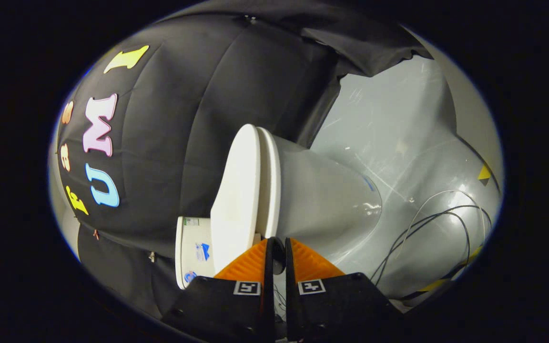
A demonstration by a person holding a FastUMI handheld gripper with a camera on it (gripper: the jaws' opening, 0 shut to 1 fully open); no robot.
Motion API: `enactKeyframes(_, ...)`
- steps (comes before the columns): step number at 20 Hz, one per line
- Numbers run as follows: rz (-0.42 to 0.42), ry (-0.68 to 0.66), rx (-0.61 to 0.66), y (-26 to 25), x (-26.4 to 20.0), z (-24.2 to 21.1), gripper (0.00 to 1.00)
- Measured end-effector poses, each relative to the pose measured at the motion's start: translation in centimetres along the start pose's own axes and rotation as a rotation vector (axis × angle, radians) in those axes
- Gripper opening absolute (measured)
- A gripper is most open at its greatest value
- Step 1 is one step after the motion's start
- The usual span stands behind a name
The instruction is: Open the toilet lid.
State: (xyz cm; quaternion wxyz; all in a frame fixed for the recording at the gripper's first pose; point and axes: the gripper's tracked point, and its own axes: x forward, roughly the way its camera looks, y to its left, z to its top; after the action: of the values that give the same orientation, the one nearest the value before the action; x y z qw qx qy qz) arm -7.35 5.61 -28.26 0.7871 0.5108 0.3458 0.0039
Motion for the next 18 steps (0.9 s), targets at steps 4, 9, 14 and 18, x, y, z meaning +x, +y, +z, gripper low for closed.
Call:
enactKeyframes(4, 0.038, 0.013, 0.062, -0.2, -0.6, 0.8, 0.12)
enactKeyframes(9, 0.073, 0.02, 0.065, 0.2, -0.6, 0.9, 0.12)
enactKeyframes(14, 0.081, 0.018, 0.098, 0.5, 6.0, -1.1, 0.08)
enactKeyframes(18, 0.101, 0.021, 0.089, 0.2, -0.5, 0.8, 0.05)
